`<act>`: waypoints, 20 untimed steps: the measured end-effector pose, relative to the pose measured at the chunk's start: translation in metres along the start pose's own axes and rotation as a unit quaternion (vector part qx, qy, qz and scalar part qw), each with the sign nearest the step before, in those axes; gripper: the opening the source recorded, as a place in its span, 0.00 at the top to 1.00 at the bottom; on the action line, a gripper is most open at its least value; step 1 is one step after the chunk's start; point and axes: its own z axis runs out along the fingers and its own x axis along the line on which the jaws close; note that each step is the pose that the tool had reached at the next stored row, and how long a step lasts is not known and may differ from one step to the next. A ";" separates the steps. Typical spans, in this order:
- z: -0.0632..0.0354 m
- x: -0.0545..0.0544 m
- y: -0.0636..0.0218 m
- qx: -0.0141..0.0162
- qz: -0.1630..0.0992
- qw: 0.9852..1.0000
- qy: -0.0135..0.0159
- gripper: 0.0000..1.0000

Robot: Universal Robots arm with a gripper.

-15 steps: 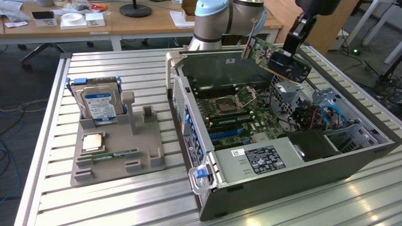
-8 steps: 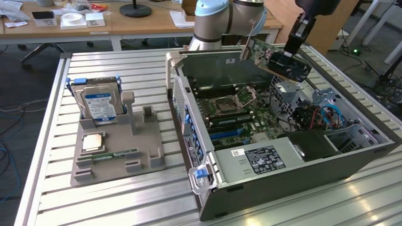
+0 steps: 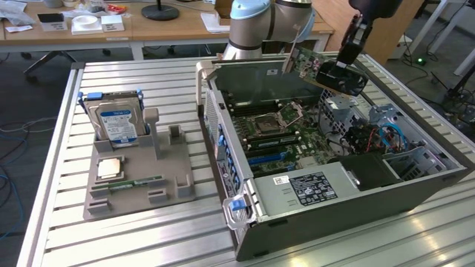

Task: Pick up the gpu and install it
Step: 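Insert the gpu into the slot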

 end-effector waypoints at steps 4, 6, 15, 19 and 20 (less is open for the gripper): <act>0.0000 0.000 0.0000 0.000 -0.001 1.000 0.000 0.73; 0.0000 0.000 0.0000 0.000 -0.001 1.000 0.000 0.73; 0.0001 0.000 0.0001 0.000 -0.043 0.999 0.002 0.73; 0.0001 0.000 0.0002 -0.001 -0.068 0.998 0.003 0.73; 0.0001 0.000 0.0002 -0.001 -0.074 0.997 0.004 0.73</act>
